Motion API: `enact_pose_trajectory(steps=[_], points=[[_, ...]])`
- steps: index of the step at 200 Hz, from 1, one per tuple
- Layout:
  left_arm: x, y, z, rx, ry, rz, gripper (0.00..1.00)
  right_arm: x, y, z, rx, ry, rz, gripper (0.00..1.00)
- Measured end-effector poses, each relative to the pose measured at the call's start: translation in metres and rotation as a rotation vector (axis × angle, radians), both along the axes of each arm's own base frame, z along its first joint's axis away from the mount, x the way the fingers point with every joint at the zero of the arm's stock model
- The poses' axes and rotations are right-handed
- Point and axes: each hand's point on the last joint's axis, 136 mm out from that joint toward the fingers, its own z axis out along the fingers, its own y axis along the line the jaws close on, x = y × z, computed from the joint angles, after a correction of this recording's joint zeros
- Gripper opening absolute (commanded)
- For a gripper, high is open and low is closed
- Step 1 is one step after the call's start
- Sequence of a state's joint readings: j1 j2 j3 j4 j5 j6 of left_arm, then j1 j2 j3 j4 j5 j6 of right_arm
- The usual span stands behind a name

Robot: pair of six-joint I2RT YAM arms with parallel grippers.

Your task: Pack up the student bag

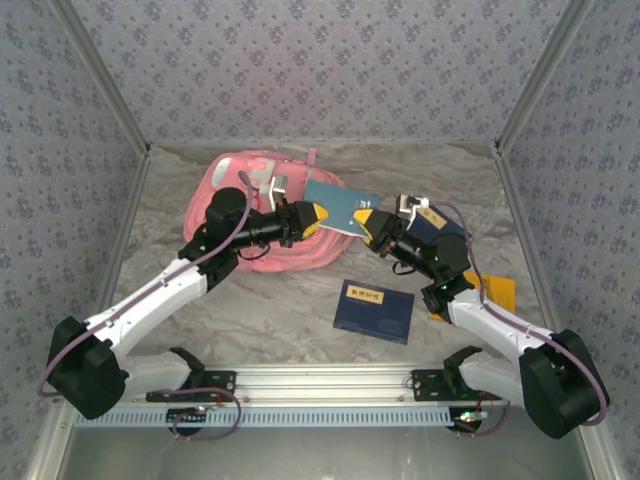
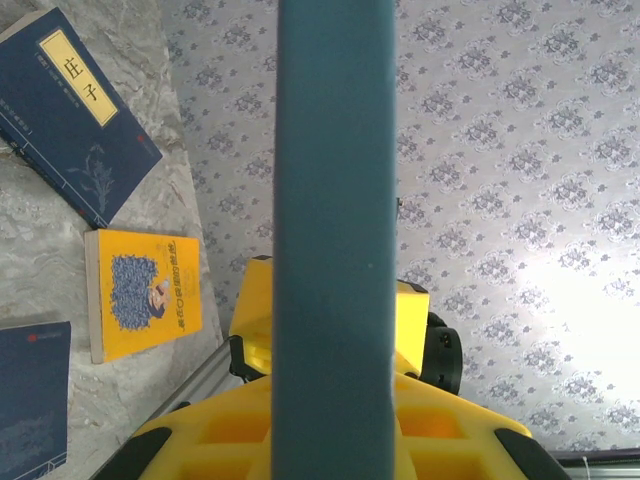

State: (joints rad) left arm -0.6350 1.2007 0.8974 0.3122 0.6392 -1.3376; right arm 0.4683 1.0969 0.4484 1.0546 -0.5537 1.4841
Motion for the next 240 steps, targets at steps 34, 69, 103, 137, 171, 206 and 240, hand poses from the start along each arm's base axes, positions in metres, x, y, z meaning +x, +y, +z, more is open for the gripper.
enact_pose_trajectory(steps=[34,69,103,137,171,206,240], points=[[0.0,0.0,-0.001,0.001,-0.005,0.0,0.0,0.002,-0.003,-0.001,0.007,0.017,-0.004,0.13],[0.0,-0.001,-0.004,0.016,-0.016,-0.002,0.05,0.002,-0.004,-0.004,0.005,0.036,-0.002,0.0],[0.003,0.003,-0.02,0.114,-0.028,0.012,0.46,0.003,-0.014,-0.01,-0.04,0.057,-0.038,0.0],[0.026,0.03,-0.035,0.308,-0.058,0.12,0.53,0.01,-0.054,-0.024,-0.184,0.078,-0.221,0.0],[0.063,0.048,-0.033,0.522,-0.143,0.201,0.53,0.007,-0.081,-0.041,-0.416,0.097,-0.363,0.0],[0.11,0.036,-0.059,0.74,-0.189,0.118,0.46,0.004,-0.103,-0.059,-0.622,0.096,-0.458,0.0],[0.143,0.042,-0.126,0.928,-0.126,0.016,0.45,-0.004,-0.115,-0.073,-0.741,0.084,-0.491,0.0]])
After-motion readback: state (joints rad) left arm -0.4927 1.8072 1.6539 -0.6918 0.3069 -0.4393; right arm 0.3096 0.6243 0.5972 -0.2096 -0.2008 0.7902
